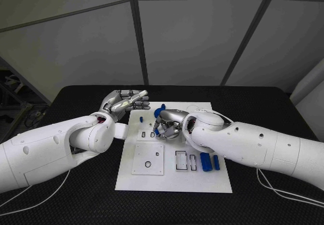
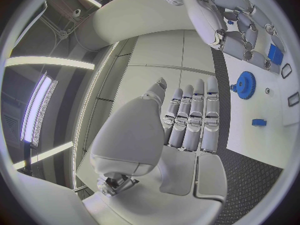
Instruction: Assemble the parts on the task board
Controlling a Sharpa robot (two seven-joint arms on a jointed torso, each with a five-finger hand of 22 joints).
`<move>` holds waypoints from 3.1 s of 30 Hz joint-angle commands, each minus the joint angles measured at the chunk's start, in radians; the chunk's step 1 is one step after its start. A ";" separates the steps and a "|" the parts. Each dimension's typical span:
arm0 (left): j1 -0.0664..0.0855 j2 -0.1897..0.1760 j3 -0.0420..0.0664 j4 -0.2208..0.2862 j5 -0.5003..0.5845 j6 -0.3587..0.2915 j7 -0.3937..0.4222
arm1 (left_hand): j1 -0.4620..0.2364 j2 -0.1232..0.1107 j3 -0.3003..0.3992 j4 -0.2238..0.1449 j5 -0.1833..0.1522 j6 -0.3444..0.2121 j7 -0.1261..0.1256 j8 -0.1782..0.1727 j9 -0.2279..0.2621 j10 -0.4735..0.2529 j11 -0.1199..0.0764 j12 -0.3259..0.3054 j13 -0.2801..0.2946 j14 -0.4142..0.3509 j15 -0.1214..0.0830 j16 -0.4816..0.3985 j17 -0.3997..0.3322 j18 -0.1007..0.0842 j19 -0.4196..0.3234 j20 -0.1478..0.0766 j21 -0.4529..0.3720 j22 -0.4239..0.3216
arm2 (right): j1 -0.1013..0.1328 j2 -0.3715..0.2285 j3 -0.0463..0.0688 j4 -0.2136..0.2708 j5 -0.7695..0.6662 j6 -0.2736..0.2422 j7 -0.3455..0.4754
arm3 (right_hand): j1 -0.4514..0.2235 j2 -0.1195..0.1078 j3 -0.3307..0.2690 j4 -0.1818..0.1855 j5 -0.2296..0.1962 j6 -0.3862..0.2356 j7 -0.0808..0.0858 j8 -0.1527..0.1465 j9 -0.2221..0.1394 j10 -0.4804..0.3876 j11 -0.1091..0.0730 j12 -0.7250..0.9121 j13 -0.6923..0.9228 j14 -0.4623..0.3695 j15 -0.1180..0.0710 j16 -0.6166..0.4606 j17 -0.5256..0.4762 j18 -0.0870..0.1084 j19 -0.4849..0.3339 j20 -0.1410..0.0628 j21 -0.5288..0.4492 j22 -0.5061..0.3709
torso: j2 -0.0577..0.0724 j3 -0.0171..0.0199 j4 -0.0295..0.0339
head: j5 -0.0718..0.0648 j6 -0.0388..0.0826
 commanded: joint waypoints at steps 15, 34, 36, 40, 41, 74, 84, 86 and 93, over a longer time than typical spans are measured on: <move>0.002 0.001 0.001 0.000 -0.007 0.012 -0.004 | -0.007 0.004 0.001 -0.004 -0.005 0.000 0.004 -0.004 -0.001 0.000 0.007 -0.005 0.000 -0.007 0.002 -0.004 0.002 -0.003 0.002 0.001 -0.001 -0.001 | -0.001 0.003 -0.003 -0.003 -0.013 0.025 -0.017 | -0.023 -0.013 0.008 0.001 -0.024 -0.041 0.013 -0.022 -0.009 -0.015 0.013 -0.006 -0.006 0.096 0.016 0.003 0.228 -0.015 -0.007 0.014 -0.005 -0.002 | 0.000 0.0000 -0.0003 | -0.003 -0.003; 0.002 0.002 0.001 -0.002 -0.007 0.013 -0.005 | -0.009 0.005 0.001 -0.004 -0.005 0.000 0.003 -0.004 -0.001 0.000 0.007 -0.005 0.001 -0.008 0.003 -0.006 0.003 -0.003 0.002 0.001 -0.002 -0.002 | -0.001 0.004 -0.003 0.000 -0.014 0.001 -0.006 | -0.050 -0.040 -0.013 0.010 -0.070 -0.097 0.025 -0.042 -0.024 -0.041 0.026 -0.018 -0.026 0.094 0.028 0.001 0.223 -0.013 -0.014 0.026 -0.012 -0.010 | -0.001 0.0002 -0.0001 | -0.005 -0.003; 0.002 0.002 0.001 -0.002 -0.007 0.013 -0.005 | -0.009 0.005 0.001 -0.004 -0.005 0.000 0.003 -0.004 -0.001 0.000 0.007 -0.005 0.001 -0.008 0.003 -0.006 0.003 -0.003 0.002 0.001 -0.002 -0.002 | -0.001 0.003 -0.003 0.001 -0.014 -0.010 -0.001 | -0.053 -0.043 -0.018 0.013 -0.071 -0.106 0.026 -0.045 -0.026 -0.051 0.028 -0.026 -0.037 0.094 0.029 0.001 0.223 -0.013 -0.015 0.028 -0.012 -0.011 | 0.000 0.0003 0.0000 | -0.006 -0.003; 0.002 0.002 0.001 -0.003 -0.007 0.014 -0.005 | -0.009 0.005 0.001 -0.005 -0.005 0.000 0.003 -0.004 -0.001 0.000 0.007 -0.005 0.001 -0.008 0.003 -0.007 0.003 -0.003 0.002 0.001 -0.002 -0.002 | -0.001 -0.001 -0.003 0.008 -0.014 -0.056 0.024 | -0.052 -0.048 -0.028 0.016 -0.068 -0.133 0.032 -0.054 -0.032 -0.062 0.032 -0.034 -0.049 0.094 0.033 0.002 0.224 -0.013 -0.015 0.031 -0.013 -0.011 | -0.001 0.0005 0.0000 | -0.005 -0.003; 0.002 0.002 0.001 -0.003 -0.009 0.014 -0.006 | -0.009 0.005 0.001 -0.005 -0.005 0.000 0.003 -0.004 -0.001 0.000 0.007 -0.005 0.001 -0.008 0.003 -0.007 0.003 -0.003 0.002 0.001 -0.002 -0.002 | -0.001 -0.004 -0.003 0.012 -0.013 -0.074 0.037 | -0.051 -0.048 -0.030 0.016 -0.066 -0.137 0.033 -0.055 -0.032 -0.060 0.033 -0.032 -0.047 0.094 0.034 0.002 0.225 -0.013 -0.015 0.031 -0.013 -0.011 | -0.001 0.0005 0.0003 | -0.004 -0.003; 0.109 0.029 0.001 -0.107 -0.781 0.351 -0.778 | -0.188 0.040 -0.247 0.163 0.003 0.065 -0.124 0.246 0.155 0.174 -0.138 0.919 0.822 0.380 -0.162 1.284 1.220 -0.107 0.442 -0.157 0.962 1.002 | 0.067 -0.375 0.076 0.174 0.478 -0.224 0.329 | -0.014 -0.044 -0.052 0.039 0.017 -0.022 0.007 0.043 -0.026 -0.290 0.012 -0.521 -0.564 -0.290 0.023 -0.707 -0.684 0.090 -0.479 0.030 -0.556 -0.658 | -0.046 0.0084 -0.0009 | 0.014 -0.013; 0.161 0.143 -0.043 -0.169 -0.910 0.478 -0.964 | -0.217 0.071 -0.300 0.167 -0.005 0.039 -0.143 0.360 0.270 0.209 -0.155 1.094 1.012 0.380 -0.173 1.283 1.225 -0.127 0.479 -0.170 1.041 1.130 | 0.072 -0.379 0.078 0.135 0.539 -0.237 0.347 | -0.004 -0.066 0.002 0.076 0.019 0.044 0.003 0.032 -0.031 -0.146 0.027 -0.884 -0.901 -0.307 0.057 -1.156 -0.887 0.091 -0.499 0.074 -0.827 -0.828 | -0.052 0.0111 0.0017 | 0.022 -0.022; 0.169 0.159 -0.058 -0.177 -0.916 0.490 -0.979 | -0.224 0.073 -0.307 0.168 -0.008 0.032 -0.144 0.370 0.283 0.208 -0.156 1.097 1.015 0.381 -0.174 1.282 1.226 -0.127 0.479 -0.170 1.042 1.131 | 0.072 -0.378 0.078 0.132 0.542 -0.240 0.349 | -0.004 -0.065 0.004 0.077 0.020 0.047 0.005 0.024 -0.031 -0.136 0.028 -0.905 -0.924 -0.301 0.060 -1.192 -0.903 0.090 -0.494 0.077 -0.849 -0.843 | -0.052 0.0113 0.0013 | 0.023 -0.024; 0.189 0.202 -0.092 -0.199 -0.924 0.514 -1.009 | -0.240 0.078 -0.320 0.168 -0.015 0.019 -0.145 0.389 0.310 0.204 -0.157 1.100 1.019 0.381 -0.175 1.281 1.226 -0.127 0.477 -0.171 1.042 1.133 | 0.072 -0.374 0.078 0.121 0.549 -0.252 0.351 | -0.007 -0.068 0.001 0.078 0.022 0.049 0.015 0.001 -0.031 -0.119 0.036 -0.957 -0.984 -0.295 0.075 -1.297 -0.946 0.089 -0.485 0.089 -0.919 -0.888 | -0.051 0.0107 0.0007 | 0.022 -0.027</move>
